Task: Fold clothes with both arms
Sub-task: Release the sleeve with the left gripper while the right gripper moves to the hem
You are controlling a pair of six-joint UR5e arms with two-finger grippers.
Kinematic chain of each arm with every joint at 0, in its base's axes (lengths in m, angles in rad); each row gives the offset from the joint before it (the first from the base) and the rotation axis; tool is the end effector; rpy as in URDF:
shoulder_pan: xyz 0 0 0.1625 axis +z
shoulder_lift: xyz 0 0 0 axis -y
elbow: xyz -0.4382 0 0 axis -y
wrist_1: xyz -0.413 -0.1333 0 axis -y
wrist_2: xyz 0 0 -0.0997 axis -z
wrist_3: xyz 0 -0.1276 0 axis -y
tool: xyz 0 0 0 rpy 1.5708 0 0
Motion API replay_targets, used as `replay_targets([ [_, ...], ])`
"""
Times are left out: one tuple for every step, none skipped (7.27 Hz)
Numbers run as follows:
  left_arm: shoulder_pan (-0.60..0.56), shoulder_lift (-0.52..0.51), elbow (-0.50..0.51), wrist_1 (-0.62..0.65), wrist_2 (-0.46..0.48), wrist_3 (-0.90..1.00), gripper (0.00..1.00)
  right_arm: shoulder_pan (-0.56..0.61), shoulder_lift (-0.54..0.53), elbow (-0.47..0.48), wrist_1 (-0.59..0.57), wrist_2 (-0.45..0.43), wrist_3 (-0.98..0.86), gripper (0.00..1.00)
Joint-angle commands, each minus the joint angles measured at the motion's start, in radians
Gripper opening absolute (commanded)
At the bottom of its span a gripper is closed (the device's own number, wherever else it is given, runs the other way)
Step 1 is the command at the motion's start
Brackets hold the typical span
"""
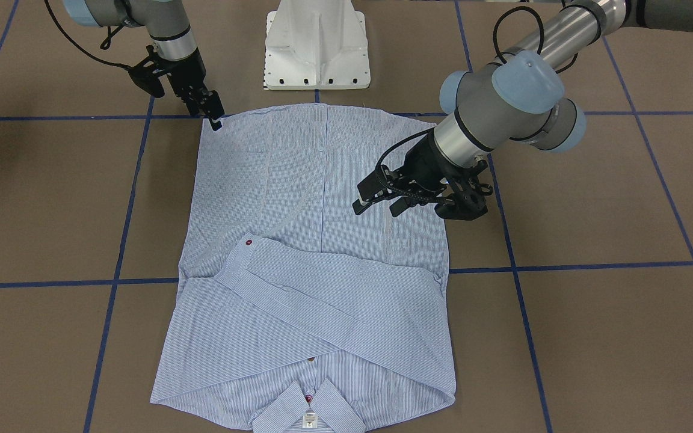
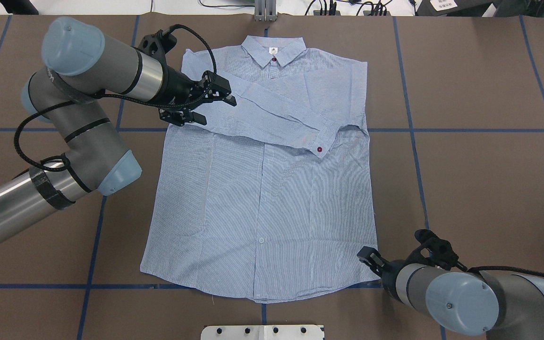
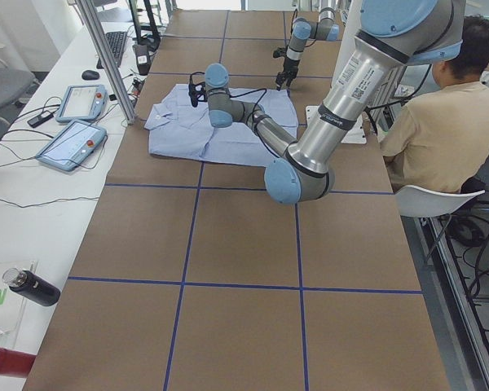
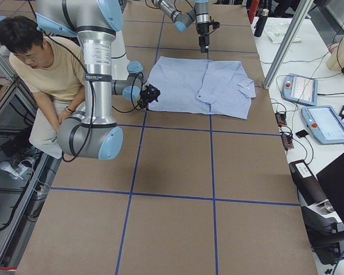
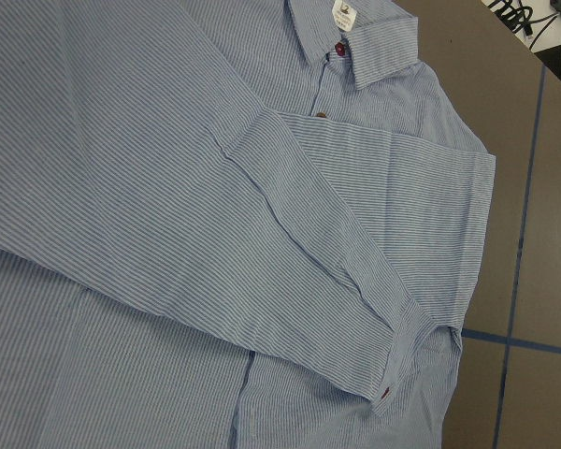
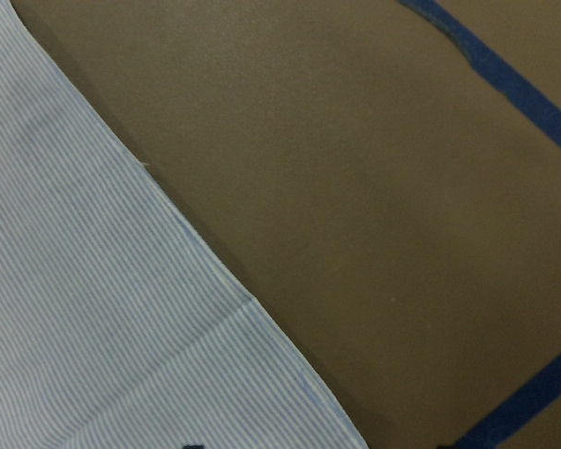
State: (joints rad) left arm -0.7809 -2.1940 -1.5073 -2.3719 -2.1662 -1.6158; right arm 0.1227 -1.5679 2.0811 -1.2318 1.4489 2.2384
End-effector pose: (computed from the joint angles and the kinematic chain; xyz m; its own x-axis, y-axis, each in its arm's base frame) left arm 0.4749 -0.5576 0.2236 0.1392 -0.1904 -0.9718 0.1997 0.9666 -0.1608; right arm -0.4999 -0.2116 0.4063 0.3817 0.6662 0.6407 -0.5713 0.7149 -0.4032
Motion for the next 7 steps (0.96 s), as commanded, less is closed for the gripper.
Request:
replay_targets([
  [0.0, 0.002, -0.001, -0.001, 0.0, 0.0, 0.91, -0.011, -0.001, -0.009, 0.0, -0.002, 0.001, 0.81],
  [0.0, 0.002, -0.001, 0.0, 0.0, 0.001, 0.91, -0.012, 0.0, -0.012, 0.002, -0.001, 0.001, 0.79],
  [0.0, 0.002, -0.001, -0.001, 0.0, 0.001, 0.91, -0.012, 0.0, -0.021, 0.003, 0.001, 0.003, 0.78],
  [0.0, 0.002, 0.001, -0.001, -0.001, 0.001, 0.91, -0.012, -0.001, -0.021, 0.003, 0.002, 0.003, 0.75],
  [0.0, 0.002, 0.002, -0.006, 0.0, 0.001, 0.91, -0.012, 0.0, -0.021, 0.005, 0.008, 0.003, 0.57],
  [0.0, 0.002, 0.002, -0.007, 0.0, 0.001, 0.91, -0.011, 0.0, -0.013, 0.005, 0.01, 0.003, 0.24],
  [0.0, 0.002, 0.002, -0.007, 0.0, 0.001, 0.91, -0.011, -0.001, -0.009, 0.005, 0.01, 0.003, 0.0],
])
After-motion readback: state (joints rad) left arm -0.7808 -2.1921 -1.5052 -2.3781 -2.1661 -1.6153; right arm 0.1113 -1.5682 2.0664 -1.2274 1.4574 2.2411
